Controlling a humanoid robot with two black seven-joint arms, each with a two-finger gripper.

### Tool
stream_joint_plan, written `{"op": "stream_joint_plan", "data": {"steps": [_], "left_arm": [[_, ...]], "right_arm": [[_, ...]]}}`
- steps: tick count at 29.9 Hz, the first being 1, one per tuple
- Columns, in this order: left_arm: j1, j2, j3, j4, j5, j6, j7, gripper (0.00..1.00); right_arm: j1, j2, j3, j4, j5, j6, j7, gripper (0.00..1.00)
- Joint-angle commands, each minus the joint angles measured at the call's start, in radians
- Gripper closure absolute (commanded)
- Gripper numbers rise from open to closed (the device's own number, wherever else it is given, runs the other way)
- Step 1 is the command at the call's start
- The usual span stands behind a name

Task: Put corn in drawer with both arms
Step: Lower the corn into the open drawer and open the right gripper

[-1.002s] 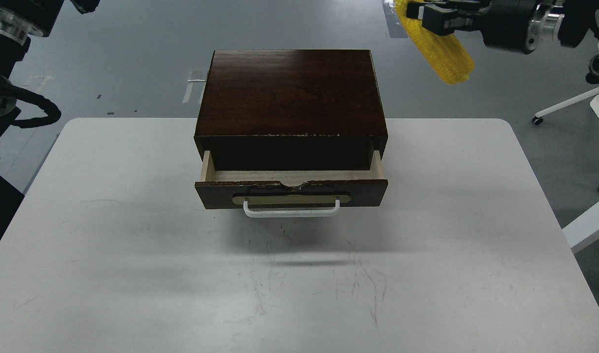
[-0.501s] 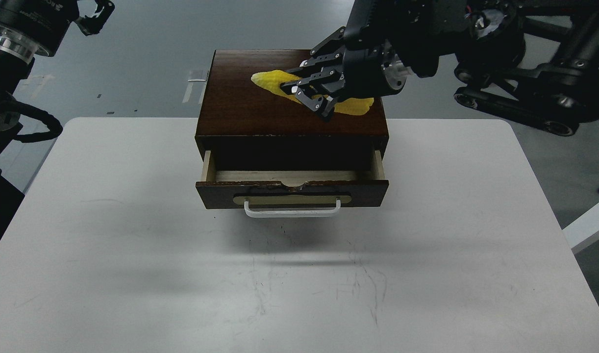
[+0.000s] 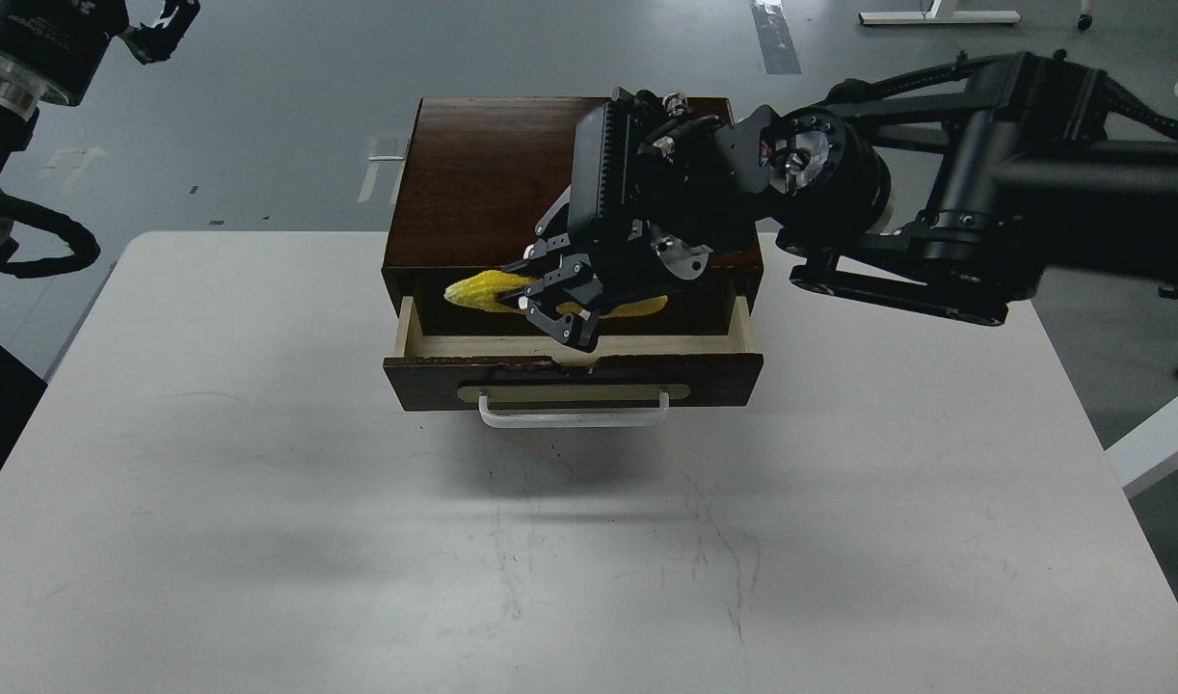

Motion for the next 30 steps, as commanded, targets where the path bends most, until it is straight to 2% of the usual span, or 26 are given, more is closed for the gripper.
{"op": "stream_joint_plan", "data": {"steps": [1, 2, 3, 6, 9, 13, 15, 17, 20, 24, 30], "left_arm": [[0.001, 0.005, 0.0, 0.002, -0.001, 0.0, 0.0, 0.02], [0.001, 0.003, 0.0, 0.002, -0.001, 0.0, 0.0, 0.02], [0.001, 0.003, 0.0, 0.002, -0.001, 0.0, 0.0, 0.02], [0.0, 0.002, 0.0, 0.002, -0.001, 0.0, 0.0, 0.02], [0.0, 0.002, 0.0, 0.002, -0.001, 0.0, 0.0, 0.02], [0.001, 0.002, 0.0, 0.002, -0.001, 0.0, -0.003, 0.02], [0.001, 0.003, 0.0, 0.002, -0.001, 0.0, -0.005, 0.02], [0.001, 0.006, -0.001, 0.002, -0.001, 0.0, -0.005, 0.02], [0.0, 0.006, -0.001, 0.002, -0.001, 0.0, -0.001, 0.02], [0.0, 0.006, -0.005, 0.002, -0.001, 0.0, -0.001, 0.02], [0.001, 0.002, 0.0, 0.005, -0.001, 0.0, -0.001, 0.02]], "right_arm": [[-0.01, 0.001, -0.003, 0.002, 0.002, 0.0, 0.0, 0.77], [-0.011, 0.001, -0.003, 0.002, 0.002, 0.0, -0.002, 0.72], [-0.016, 0.001, -0.004, 0.002, 0.002, 0.0, 0.0, 0.63], [-0.024, -0.002, -0.008, 0.002, -0.01, 0.0, 0.0, 0.5], [-0.022, -0.005, -0.008, 0.002, -0.012, -0.002, 0.0, 0.39], [-0.017, -0.007, -0.006, 0.0, -0.01, -0.002, -0.002, 0.29], [-0.013, -0.011, 0.003, 0.005, 0.007, -0.002, -0.002, 0.17], [-0.004, -0.011, 0.015, 0.006, 0.008, -0.002, -0.002, 0.11], [0.006, -0.013, 0.043, 0.005, 0.011, -0.002, -0.002, 0.04], [0.006, -0.045, 0.141, -0.023, 0.094, 0.007, -0.003, 0.01], [0.006, -0.099, 0.226, -0.092, 0.477, 0.009, -0.006, 0.0]]}}
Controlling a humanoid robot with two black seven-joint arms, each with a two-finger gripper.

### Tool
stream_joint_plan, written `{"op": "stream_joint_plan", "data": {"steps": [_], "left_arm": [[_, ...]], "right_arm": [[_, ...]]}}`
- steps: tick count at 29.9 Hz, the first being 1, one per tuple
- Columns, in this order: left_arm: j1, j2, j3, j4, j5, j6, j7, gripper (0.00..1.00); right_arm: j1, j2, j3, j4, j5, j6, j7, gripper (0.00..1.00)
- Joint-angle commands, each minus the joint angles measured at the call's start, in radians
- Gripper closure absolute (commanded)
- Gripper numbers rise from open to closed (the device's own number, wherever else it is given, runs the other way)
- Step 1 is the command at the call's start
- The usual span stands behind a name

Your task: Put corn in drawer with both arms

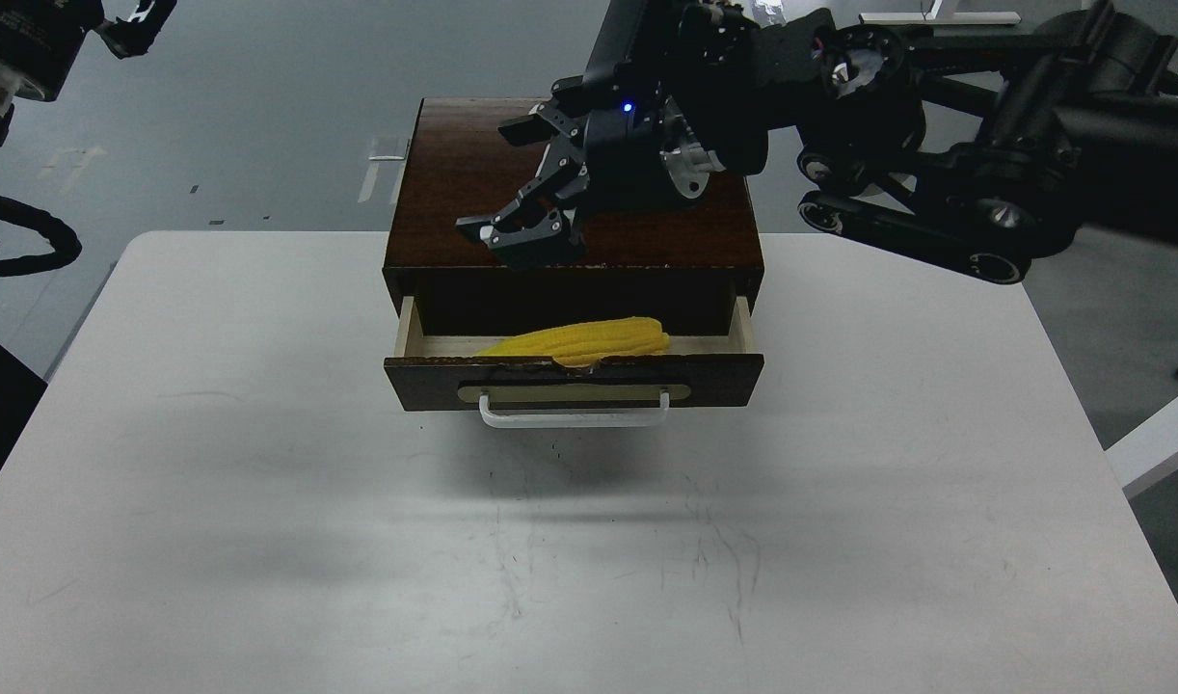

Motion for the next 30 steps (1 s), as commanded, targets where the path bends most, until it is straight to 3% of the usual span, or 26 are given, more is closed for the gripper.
{"op": "stream_joint_plan", "data": {"steps": [1, 5, 10, 17, 19, 24, 26, 30], "left_arm": [[0.001, -0.006, 0.003, 0.001, 0.0, 0.0, 0.0, 0.02], [0.001, -0.015, 0.003, 0.001, 0.0, 0.0, 0.0, 0.02], [0.001, -0.026, -0.001, 0.017, -0.001, 0.0, -0.004, 0.02], [0.003, -0.07, -0.006, 0.054, -0.009, 0.0, -0.004, 0.02], [0.004, -0.077, -0.006, 0.055, -0.012, 0.0, -0.008, 0.02], [0.006, -0.122, -0.006, 0.115, -0.012, 0.0, -0.005, 0.02], [0.004, -0.15, -0.006, 0.168, -0.012, 0.0, -0.001, 0.02], [0.006, -0.17, -0.01, 0.244, -0.018, 0.0, -0.001, 0.02]], "right_arm": [[-0.001, -0.047, 0.036, -0.058, 0.26, 0.0, -0.003, 0.0], [-0.013, -0.105, 0.094, -0.107, 0.431, -0.015, -0.003, 0.0], [-0.107, -0.171, 0.26, -0.179, 0.823, -0.003, -0.003, 0.0], [-0.265, -0.196, 0.413, -0.293, 1.218, -0.004, -0.001, 0.0], [-0.352, -0.196, 0.536, -0.306, 1.401, -0.004, -0.001, 0.0], [-0.489, -0.197, 0.72, -0.371, 1.51, 0.003, -0.01, 0.0], [-0.533, -0.202, 0.777, -0.408, 1.523, 0.028, -0.013, 0.0], [-0.647, -0.214, 0.847, -0.466, 1.673, 0.204, -0.029, 0.0]]}}
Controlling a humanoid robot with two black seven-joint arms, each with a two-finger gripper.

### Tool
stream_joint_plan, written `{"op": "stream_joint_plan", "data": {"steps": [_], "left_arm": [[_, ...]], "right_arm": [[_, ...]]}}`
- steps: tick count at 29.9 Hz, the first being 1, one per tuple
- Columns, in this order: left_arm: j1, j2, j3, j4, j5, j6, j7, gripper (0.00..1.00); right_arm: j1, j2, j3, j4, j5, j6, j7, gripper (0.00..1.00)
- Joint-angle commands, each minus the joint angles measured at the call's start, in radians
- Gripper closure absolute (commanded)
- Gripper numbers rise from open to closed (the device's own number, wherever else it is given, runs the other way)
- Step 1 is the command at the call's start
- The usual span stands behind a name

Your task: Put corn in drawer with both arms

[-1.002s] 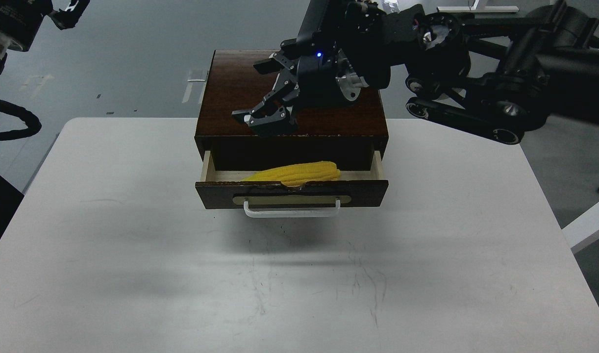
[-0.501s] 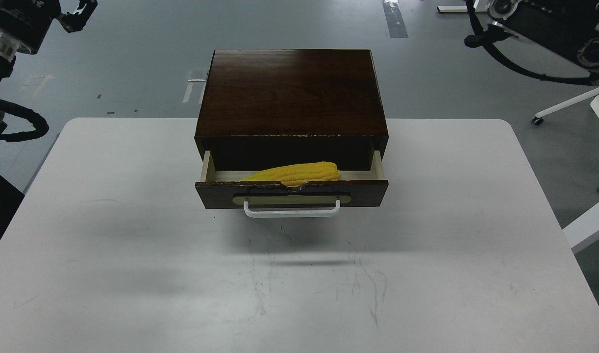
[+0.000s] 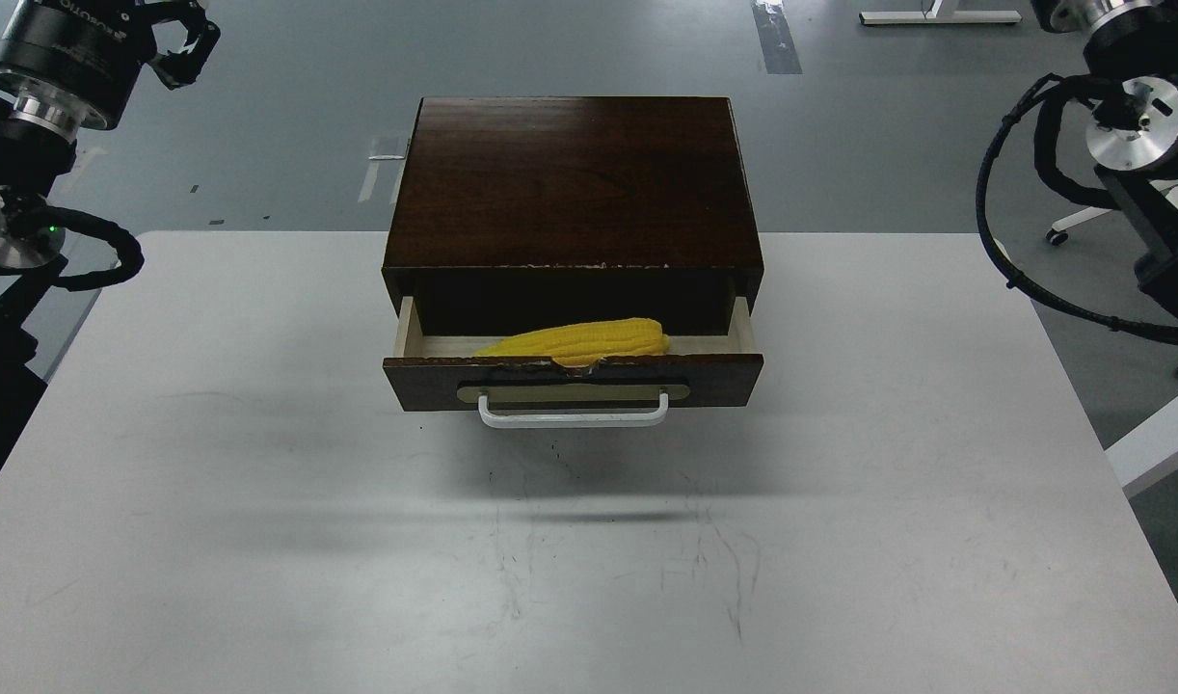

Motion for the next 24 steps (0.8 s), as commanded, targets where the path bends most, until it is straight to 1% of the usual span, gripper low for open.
{"op": "stream_joint_plan", "data": {"steps": [1, 3, 5, 8, 11, 14, 15, 21, 24], "left_arm": [[0.002, -0.013, -0.003, 0.047, -0.004, 0.0, 0.001, 0.02], [0.028, -0.013, -0.016, 0.044, -0.014, 0.0, 0.001, 0.02], [0.034, -0.013, -0.034, 0.044, -0.031, 0.0, 0.004, 0.02], [0.034, -0.014, -0.057, 0.043, -0.047, 0.0, 0.007, 0.02], [0.034, -0.026, -0.057, 0.043, -0.047, 0.0, 0.01, 0.02], [0.036, -0.039, -0.057, 0.044, -0.047, 0.0, 0.037, 0.02], [0.037, -0.042, -0.057, 0.047, -0.047, 0.0, 0.041, 0.02], [0.053, -0.042, -0.048, 0.049, -0.047, 0.0, 0.045, 0.02], [0.065, -0.043, -0.048, 0.044, -0.047, 0.0, 0.065, 0.02]], "right_arm": [[-0.093, -0.009, 0.051, -0.044, 0.139, 0.151, -0.01, 0.0], [-0.139, -0.01, 0.057, -0.05, 0.22, 0.198, -0.01, 0.0], [-0.148, -0.01, 0.06, -0.049, 0.237, 0.206, -0.007, 0.0], [-0.154, -0.01, 0.067, -0.049, 0.242, 0.246, -0.001, 0.0], [-0.155, -0.009, 0.067, -0.049, 0.24, 0.249, 0.001, 0.0], [-0.153, -0.01, 0.067, -0.05, 0.24, 0.249, 0.001, 0.0], [-0.154, -0.012, 0.067, -0.052, 0.24, 0.249, 0.002, 0.0], [-0.155, -0.024, 0.067, -0.063, 0.24, 0.25, 0.002, 0.0], [-0.155, -0.024, 0.068, -0.061, 0.24, 0.25, 0.002, 0.0]]}}
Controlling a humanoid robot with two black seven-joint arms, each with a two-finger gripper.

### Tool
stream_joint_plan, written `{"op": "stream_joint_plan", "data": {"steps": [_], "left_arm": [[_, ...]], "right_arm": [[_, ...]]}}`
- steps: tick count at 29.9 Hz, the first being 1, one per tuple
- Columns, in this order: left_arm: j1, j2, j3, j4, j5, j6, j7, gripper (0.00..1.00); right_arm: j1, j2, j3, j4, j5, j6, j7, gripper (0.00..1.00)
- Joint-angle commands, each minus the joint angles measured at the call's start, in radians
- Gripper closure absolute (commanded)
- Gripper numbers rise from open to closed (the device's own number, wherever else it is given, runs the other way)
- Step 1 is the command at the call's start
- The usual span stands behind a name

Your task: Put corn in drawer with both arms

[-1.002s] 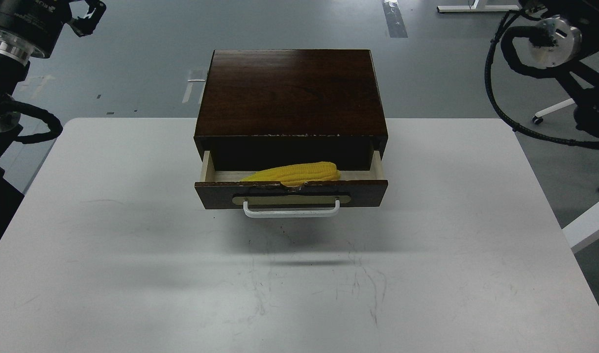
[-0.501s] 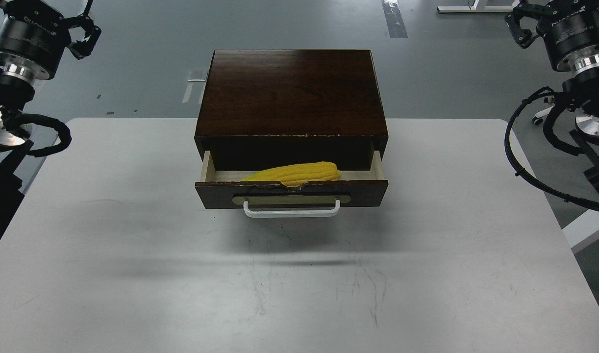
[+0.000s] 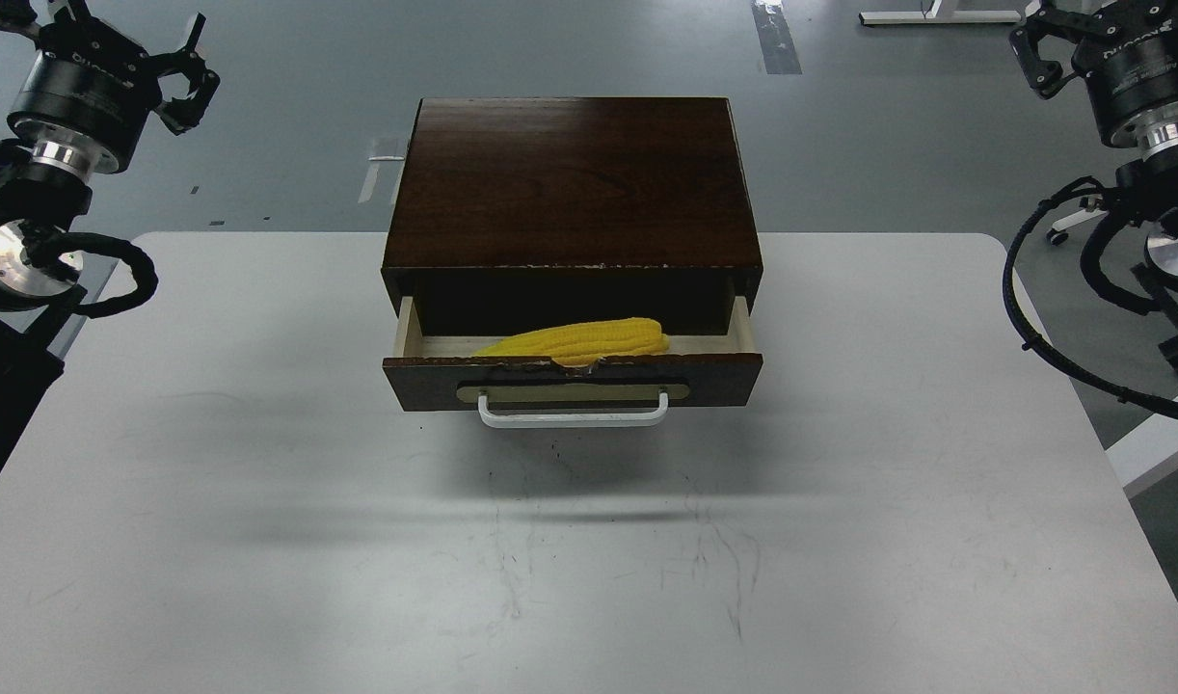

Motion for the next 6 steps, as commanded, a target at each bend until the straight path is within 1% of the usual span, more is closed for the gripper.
{"op": "stream_joint_plan", "data": {"steps": [1, 6], "left_arm": [[0.014, -0.002, -0.001, -0.006, 0.0, 0.0, 0.019, 0.02], [0.027, -0.009, -0.006, -0.011, 0.0, 0.0, 0.022, 0.02]], "right_arm": [[0.0, -0.001, 0.001, 0.0, 0.0, 0.003, 0.0, 0.0], [0.0, 0.0, 0.0, 0.004, 0.0, 0.003, 0.0, 0.0]]}}
